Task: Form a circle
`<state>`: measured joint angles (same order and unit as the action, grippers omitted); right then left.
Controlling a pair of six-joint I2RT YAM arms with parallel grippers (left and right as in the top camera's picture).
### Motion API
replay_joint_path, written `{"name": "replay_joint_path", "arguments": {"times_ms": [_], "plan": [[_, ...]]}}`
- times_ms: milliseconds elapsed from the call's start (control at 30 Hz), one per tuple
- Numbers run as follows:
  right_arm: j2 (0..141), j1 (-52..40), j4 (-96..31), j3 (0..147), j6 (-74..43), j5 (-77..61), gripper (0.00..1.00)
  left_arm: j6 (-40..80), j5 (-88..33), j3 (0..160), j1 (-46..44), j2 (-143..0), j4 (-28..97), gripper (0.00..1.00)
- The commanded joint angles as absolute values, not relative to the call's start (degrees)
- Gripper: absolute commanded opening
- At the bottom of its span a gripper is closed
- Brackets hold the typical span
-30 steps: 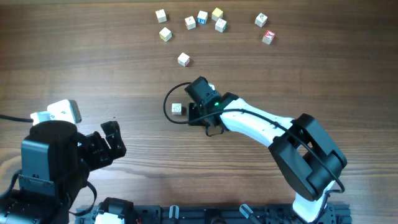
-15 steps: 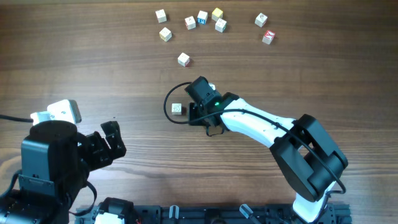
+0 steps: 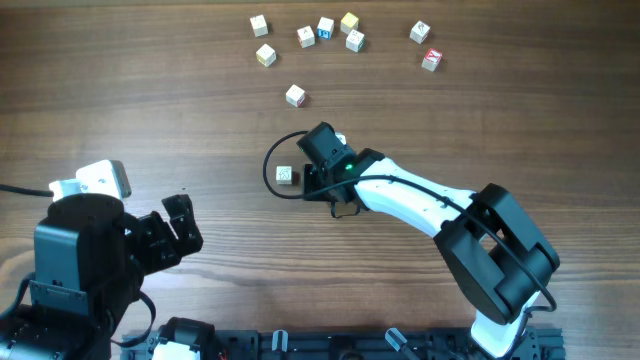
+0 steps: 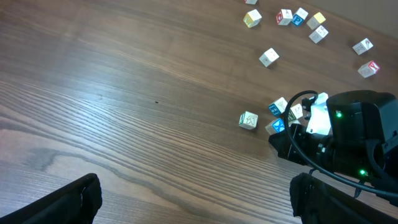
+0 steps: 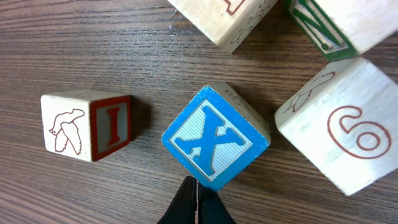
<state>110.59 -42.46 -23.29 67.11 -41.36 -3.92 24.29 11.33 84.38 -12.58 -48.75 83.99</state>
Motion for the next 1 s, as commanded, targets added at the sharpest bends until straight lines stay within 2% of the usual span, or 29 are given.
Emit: {"name": "replay_joint_path", "arguments": {"times_ms": [0, 667, 967], "plan": [[108.95, -42.52, -22.98, 67.94, -42.06, -2.33, 0.05, 24.62, 12.08, 84.33, -12.21, -48.69, 83.85, 1.00], [107.55, -43.13, -23.14, 67.94, -41.04, -3.01, 0.05, 24.62, 12.08, 84.33, -12.19, -48.69, 83.85, 1.00], [102.10, -47.90, -12.53, 67.94, -32.25, -2.15, 0.05, 24.62, 12.08, 84.33, -12.19, -48.69, 83.85, 1.00]]}}
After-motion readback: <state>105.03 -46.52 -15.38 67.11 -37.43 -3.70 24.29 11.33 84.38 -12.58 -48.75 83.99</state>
